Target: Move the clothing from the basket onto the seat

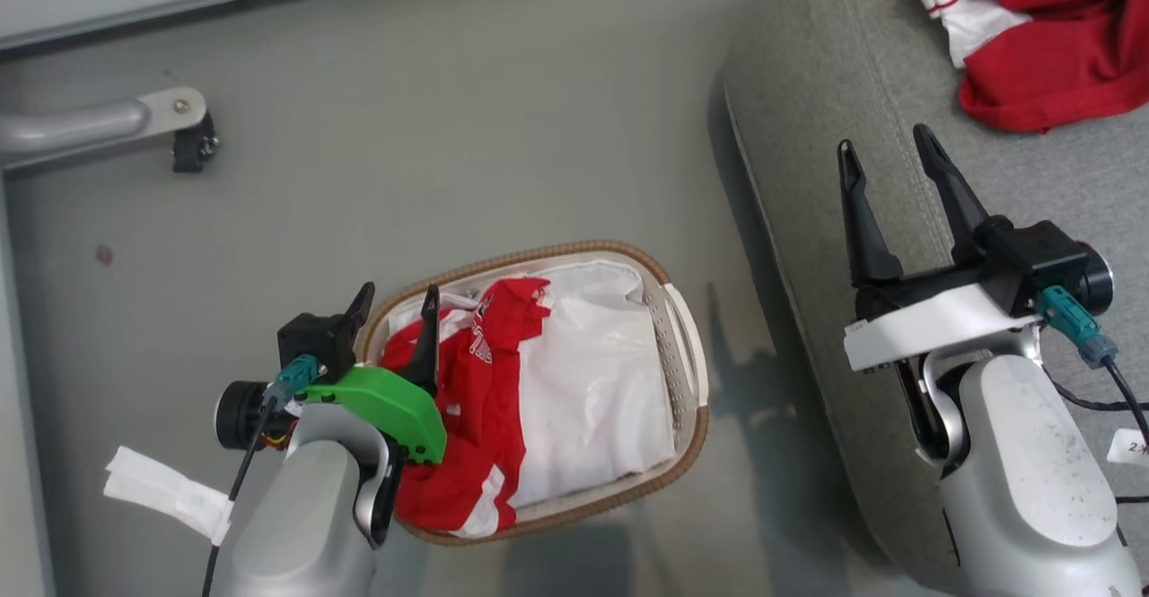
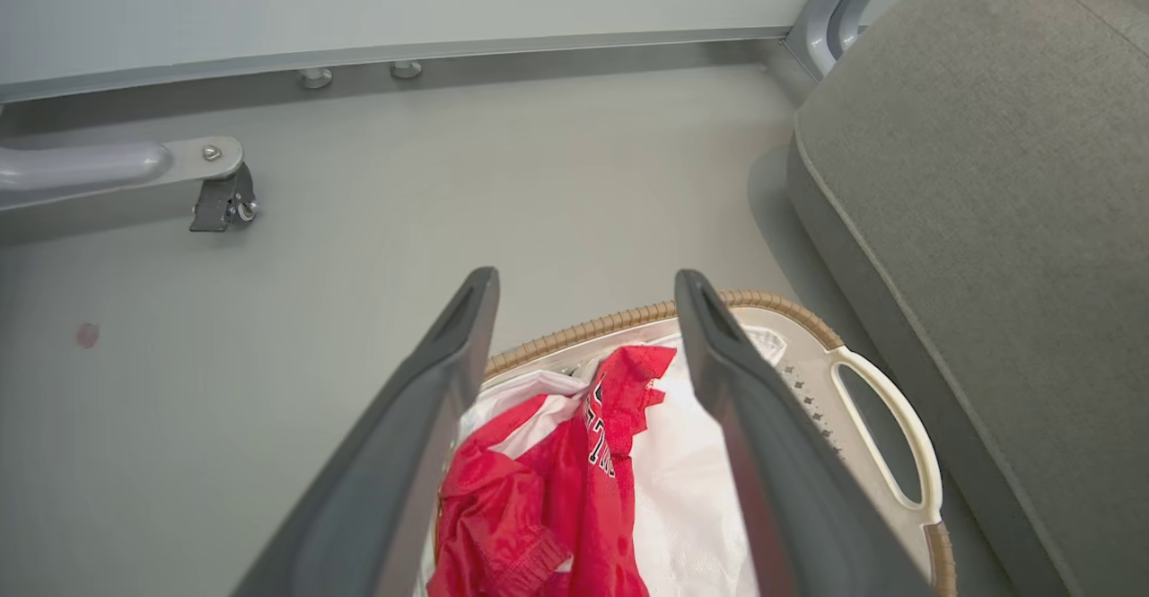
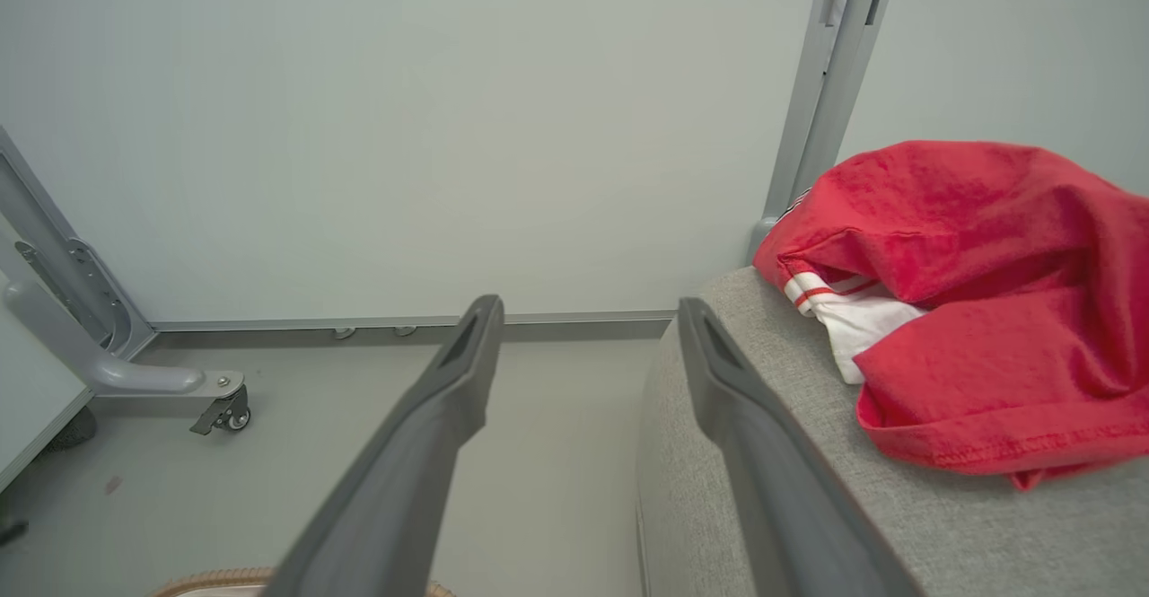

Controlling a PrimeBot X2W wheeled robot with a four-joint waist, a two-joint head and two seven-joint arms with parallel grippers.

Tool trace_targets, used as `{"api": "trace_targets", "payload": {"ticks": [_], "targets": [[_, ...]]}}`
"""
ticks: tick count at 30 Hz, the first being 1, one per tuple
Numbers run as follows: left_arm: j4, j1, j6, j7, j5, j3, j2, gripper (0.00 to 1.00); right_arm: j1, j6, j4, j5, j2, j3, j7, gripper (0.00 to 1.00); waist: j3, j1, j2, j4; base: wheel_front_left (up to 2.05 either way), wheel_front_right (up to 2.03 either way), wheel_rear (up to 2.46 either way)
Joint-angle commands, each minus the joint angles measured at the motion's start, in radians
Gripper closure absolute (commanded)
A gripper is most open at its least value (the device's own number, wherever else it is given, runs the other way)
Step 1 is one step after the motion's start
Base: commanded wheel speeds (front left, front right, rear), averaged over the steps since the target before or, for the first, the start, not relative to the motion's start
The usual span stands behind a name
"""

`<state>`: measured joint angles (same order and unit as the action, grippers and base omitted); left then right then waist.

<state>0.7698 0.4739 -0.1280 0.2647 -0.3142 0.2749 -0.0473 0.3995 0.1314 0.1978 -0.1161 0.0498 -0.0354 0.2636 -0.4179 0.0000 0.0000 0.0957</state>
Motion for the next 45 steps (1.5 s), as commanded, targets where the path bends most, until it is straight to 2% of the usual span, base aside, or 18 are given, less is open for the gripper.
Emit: {"api": "trace_targets", "payload": {"ticks": [1, 8, 16, 24, 33, 34, 35, 36, 37, 38, 45], "targets": [[0.017, 0.038, -0.003, -0.001, 0.004, 0.002, -0.006, 0.0, 0.022, -0.001, -0.012, -0.01, 0.001, -0.003, 0.002, 0.0, -0.166, 0.0, 0.0, 0.083, 0.0, 0.0, 0.0], [0.147, 0.115, -0.003, -0.001, 0.029, 0.044, -0.008, 0.0, 0.069, -0.001, -0.048, -0.045, 0.001, -0.021, 0.002, 0.0, -0.272, 0.0, 0.0, 0.127, 0.0, 0.0, 0.0], [0.309, 0.221, -0.004, -0.006, 0.007, 0.09, -0.021, 0.0, 0.103, -0.001, -0.069, -0.079, 0.001, -0.06, 0.002, 0.0, -0.357, 0.0, 0.0, 0.168, 0.0, 0.0, 0.0], [0.396, 0.32, 0.014, -0.003, 0.012, 0.089, -0.063, 0.0, 0.135, -0.001, -0.089, -0.102, 0.001, -0.09, 0.002, 0.0, -0.423, 0.0, 0.0, 0.198, 0.0, 0.0, 0.0], [0.471, 0.372, 0.039, -0.016, -0.009, 0.081, -0.08, 0.0, 0.15, -0.001, -0.097, -0.124, 0.001, -0.115, 0.002, 0.0, -0.451, 0.0, 0.0, 0.224, 0.0, 0.0, 0.0], [0.478, 0.372, 0.038, -0.019, -0.016, 0.076, -0.077, 0.09, 0.149, -0.001, -0.098, -0.125, 0.002, -0.116, 0.002, 0.0, -0.45, 0.0, 0.0, 0.226, 0.0, 0.0, 0.0], [0.483, 0.371, 0.038, -0.021, -0.021, 0.074, -0.075, 0.51, 0.147, -0.001, -0.098, -0.126, 0.002, -0.117, 0.002, 0.0, -0.449, 0.0, 0.0, 0.227, 0.0, 0.0, 0.0], [0.487, 0.372, 0.038, -0.021, -0.024, 0.073, -0.073, 0.7, 0.145, -0.001, -0.097, -0.126, 0.002, -0.117, 0.002, 0.0, -0.447, 0.0, 0.0, 0.228, 0.0, 0.0, 0.0], [0.49, 0.37, 0.037, -0.02, -0.027, 0.074, -0.072, 0.97, 0.143, -0.001, -0.095, -0.127, 0.002, -0.117, 0.002, 0.0, -0.444, 0.0, 0.0, 0.228, 0.0, 0.0, 0.0], [0.491, 0.368, 0.037, -0.018, -0.026, 0.075, -0.075, 1.0, 0.14, -0.001, -0.092, -0.128, 0.002, -0.116, 0.002, 0.0, -0.44, 0.0, 0.0, 0.228, 0.0, 0.0, 0.0], [0.499, 0.347, 0.032, -0.009, -0.033, 0.083, -0.068, 1.0, 0.127, -0.001, -0.073, -0.12, 0.002, -0.115, 0.002, 0.0, -0.401, 0.0, 0.0, 0.217, 0.0, 0.0, 0.0]]}}
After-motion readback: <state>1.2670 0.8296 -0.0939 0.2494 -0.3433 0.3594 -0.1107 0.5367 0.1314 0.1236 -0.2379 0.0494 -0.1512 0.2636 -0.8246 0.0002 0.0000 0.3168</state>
